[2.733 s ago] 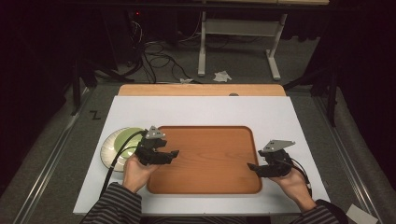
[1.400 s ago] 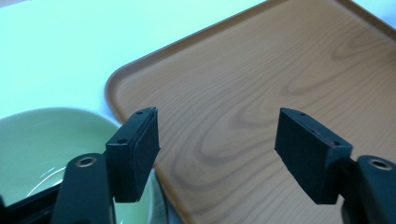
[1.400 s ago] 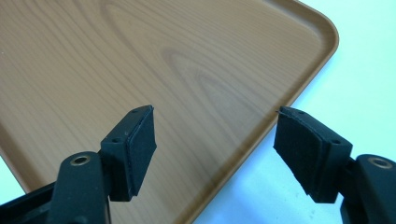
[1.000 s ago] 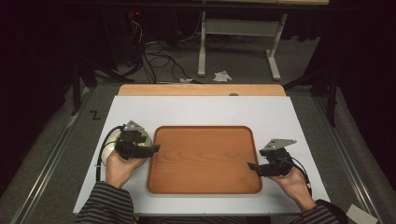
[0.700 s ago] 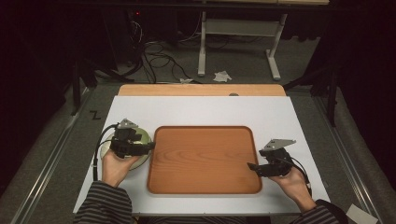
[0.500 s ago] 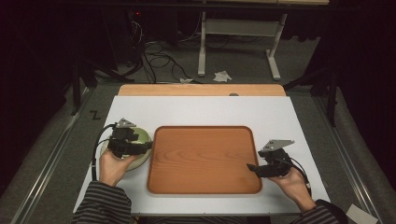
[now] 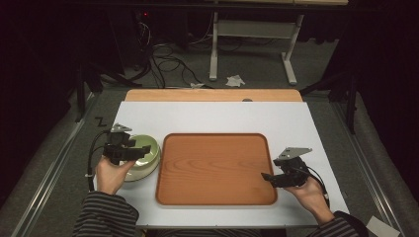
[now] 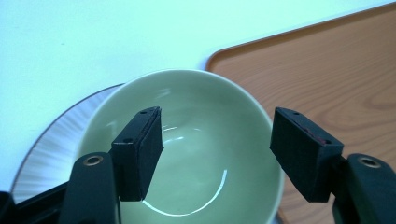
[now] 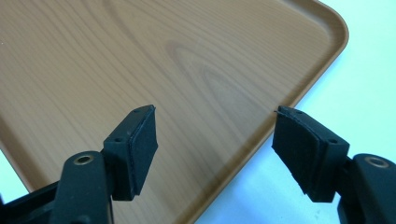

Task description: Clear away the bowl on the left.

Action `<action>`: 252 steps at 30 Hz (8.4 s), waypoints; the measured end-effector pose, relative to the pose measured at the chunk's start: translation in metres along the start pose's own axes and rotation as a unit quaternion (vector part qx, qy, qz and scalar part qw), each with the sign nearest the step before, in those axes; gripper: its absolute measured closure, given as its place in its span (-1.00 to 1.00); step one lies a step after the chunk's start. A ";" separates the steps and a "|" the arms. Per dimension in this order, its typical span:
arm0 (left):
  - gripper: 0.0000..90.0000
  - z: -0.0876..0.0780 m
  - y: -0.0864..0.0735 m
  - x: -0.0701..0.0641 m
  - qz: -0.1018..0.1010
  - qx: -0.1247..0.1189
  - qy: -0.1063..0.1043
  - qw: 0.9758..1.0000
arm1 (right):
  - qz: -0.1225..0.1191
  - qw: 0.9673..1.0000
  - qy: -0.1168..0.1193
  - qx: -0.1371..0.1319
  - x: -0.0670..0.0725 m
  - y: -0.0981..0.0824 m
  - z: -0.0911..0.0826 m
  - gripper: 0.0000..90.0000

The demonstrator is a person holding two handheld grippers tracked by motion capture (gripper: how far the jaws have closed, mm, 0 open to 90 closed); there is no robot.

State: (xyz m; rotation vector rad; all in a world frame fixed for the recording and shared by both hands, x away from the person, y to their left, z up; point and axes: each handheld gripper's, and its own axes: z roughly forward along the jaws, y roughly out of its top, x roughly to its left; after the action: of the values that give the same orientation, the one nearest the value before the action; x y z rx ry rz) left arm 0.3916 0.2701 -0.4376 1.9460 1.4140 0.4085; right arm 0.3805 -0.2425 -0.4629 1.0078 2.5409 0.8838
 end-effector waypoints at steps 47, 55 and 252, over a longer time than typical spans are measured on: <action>0.17 0.022 -0.017 0.055 -0.115 0.064 0.033 0.991 | -0.007 1.000 0.002 0.007 0.002 0.000 0.003 -0.28; 0.33 0.026 -0.017 0.053 -0.120 0.075 0.027 0.990 | -0.007 1.000 0.002 0.009 0.003 0.000 0.003 -0.28; 0.84 0.129 0.069 -0.125 0.056 0.120 -0.166 0.977 | -0.017 1.000 0.001 0.022 0.004 -0.001 0.007 -0.28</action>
State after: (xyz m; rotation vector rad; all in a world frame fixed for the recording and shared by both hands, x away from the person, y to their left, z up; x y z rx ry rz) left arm 0.4741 0.0983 -0.4654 2.1724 1.1834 -0.0433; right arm 0.3804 -0.2372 -0.4694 0.9731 2.5828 0.8233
